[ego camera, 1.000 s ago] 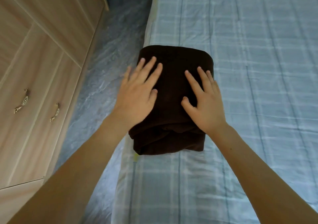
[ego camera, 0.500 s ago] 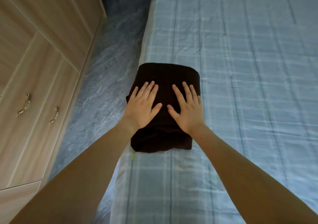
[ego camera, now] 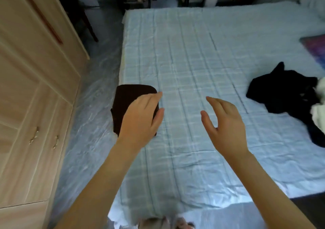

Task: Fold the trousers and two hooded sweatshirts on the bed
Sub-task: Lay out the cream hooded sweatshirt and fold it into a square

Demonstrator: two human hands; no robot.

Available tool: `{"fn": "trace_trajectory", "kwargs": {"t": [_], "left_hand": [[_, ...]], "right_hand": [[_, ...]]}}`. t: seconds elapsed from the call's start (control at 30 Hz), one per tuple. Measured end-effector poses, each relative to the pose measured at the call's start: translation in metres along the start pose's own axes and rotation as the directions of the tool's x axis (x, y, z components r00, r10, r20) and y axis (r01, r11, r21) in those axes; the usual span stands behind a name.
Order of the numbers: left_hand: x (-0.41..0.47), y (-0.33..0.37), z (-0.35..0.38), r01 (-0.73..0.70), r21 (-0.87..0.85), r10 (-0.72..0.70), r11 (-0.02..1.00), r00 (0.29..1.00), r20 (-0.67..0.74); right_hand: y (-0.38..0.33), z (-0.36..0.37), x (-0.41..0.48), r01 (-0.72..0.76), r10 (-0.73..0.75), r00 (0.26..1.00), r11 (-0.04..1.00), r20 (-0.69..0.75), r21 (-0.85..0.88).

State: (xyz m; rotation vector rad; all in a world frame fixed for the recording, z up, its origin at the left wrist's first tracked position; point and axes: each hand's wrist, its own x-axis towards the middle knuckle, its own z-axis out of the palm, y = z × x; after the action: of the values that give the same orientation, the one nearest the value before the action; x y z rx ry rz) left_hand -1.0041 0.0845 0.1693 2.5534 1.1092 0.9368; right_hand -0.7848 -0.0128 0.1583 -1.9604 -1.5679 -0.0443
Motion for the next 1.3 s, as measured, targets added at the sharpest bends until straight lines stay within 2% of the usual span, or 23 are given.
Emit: {"fn": "trace_trajectory", "kwargs": {"t": [0.1,0.23,0.4,0.5,0.63,0.87,1.13,1.3], "left_hand": [[-0.032,0.076,-0.012,-0.075,-0.063,0.077,0.995,0.996,0.038],[-0.095,0.143,0.008,-0.128,-0.157,0.158,0.979,0.967,0.199],[-0.143,0.191,0.039,-0.27,-0.226,0.338,0.936,0.866,0.368],[-0.138,0.225,0.057,-0.379,-0.26,0.453,0.888,0.814,0.363],[-0.13,0.289,0.077,-0.47,-0.364,0.582,0.804,0.747,0.321],[-0.131,0.367,0.112,-0.52,-0.452,0.68,0.724,0.649,0.342],[-0.079,0.421,0.151,-0.561,-0.45,0.71,0.695,0.633,0.308],[-0.04,0.437,0.219,-0.544,-0.425,0.689,0.723,0.613,0.388]], "right_hand": [[0.008,-0.075,-0.065,-0.059,0.057,0.997,0.998,-0.051,-0.033],[0.024,-0.123,-0.177,-0.197,0.195,0.98,0.973,-0.031,-0.12],[0.034,-0.146,-0.289,-0.469,0.481,0.877,0.852,-0.007,-0.234],[0.042,-0.171,-0.322,-0.577,0.574,0.814,0.786,-0.087,-0.222],[0.052,-0.207,-0.358,-0.667,0.627,0.745,0.712,-0.229,-0.218],[0.082,-0.252,-0.396,-0.769,0.711,0.638,0.607,-0.294,-0.202],[0.157,-0.286,-0.367,-0.74,0.68,0.668,0.648,-0.302,-0.177],[0.232,-0.285,-0.33,-0.735,0.69,0.676,0.658,-0.258,-0.166]]}}
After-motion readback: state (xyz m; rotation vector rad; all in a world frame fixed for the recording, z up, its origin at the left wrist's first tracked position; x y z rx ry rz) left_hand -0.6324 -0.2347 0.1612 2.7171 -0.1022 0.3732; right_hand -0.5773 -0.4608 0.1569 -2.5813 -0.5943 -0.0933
